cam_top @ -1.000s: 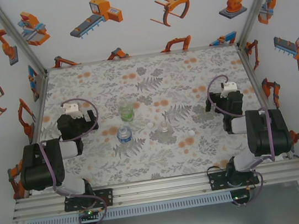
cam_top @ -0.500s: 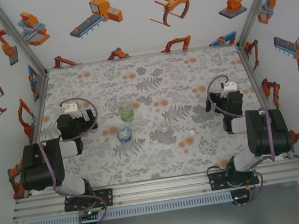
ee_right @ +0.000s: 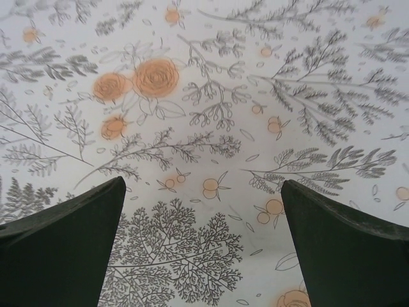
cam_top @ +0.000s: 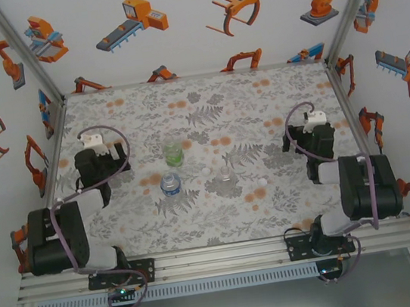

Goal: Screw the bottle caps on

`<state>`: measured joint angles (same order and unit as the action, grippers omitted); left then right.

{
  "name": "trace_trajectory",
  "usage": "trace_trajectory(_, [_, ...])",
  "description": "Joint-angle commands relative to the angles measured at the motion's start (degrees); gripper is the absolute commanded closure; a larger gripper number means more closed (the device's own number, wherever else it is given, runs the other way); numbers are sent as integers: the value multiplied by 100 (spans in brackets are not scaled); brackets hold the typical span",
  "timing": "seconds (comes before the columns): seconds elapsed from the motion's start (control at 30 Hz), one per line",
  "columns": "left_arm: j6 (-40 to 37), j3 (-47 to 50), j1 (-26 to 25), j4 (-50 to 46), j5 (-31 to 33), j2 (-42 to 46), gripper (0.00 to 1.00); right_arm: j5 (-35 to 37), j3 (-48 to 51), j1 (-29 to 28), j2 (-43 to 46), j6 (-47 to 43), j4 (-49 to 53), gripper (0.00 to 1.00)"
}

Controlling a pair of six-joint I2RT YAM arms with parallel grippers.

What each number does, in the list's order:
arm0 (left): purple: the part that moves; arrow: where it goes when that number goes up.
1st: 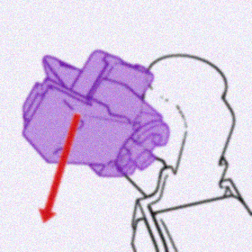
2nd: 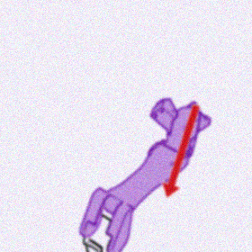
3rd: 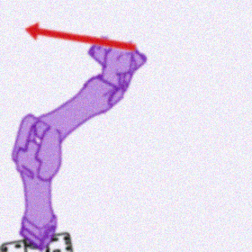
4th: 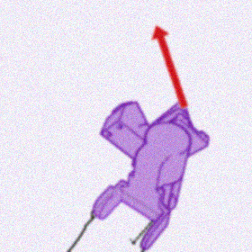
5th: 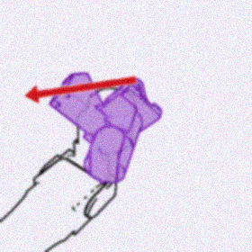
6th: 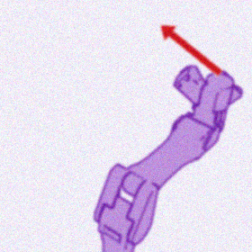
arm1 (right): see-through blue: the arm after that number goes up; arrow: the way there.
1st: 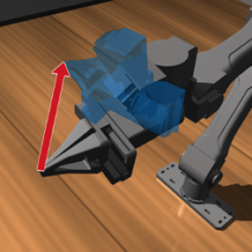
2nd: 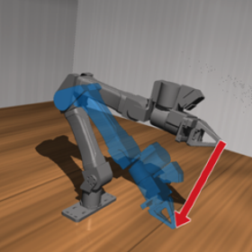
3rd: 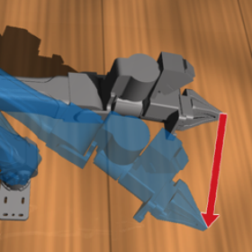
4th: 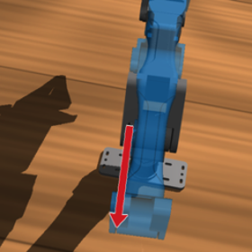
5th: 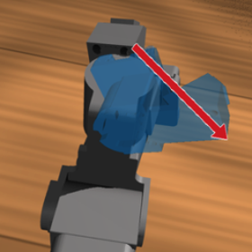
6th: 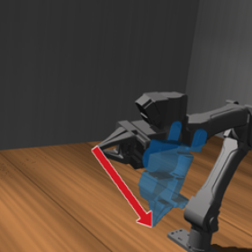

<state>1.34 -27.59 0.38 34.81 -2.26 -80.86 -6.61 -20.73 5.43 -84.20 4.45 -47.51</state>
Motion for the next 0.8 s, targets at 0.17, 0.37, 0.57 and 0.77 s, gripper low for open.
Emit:
trace_trajectory(0.17, [259,-681,-235,-1435,211,845,3,-494,-384,-99,1186,-187,1400,13])
trace_trajectory(0.37, [366,-1174,-293,-2212,-211,1364,3,-1363,-809,-307,1869,-95,2462,16])
trace_trajectory(0.57, [486,-2086,-280,-3494,-638,1558,3,-2975,-1083,-585,2376,-231,3096,18])
trace_trajectory(0.77, [147,-2834,-276,-4411,-1530,1514,1,-3825,-1345,-1028,2911,-499,3903,19])
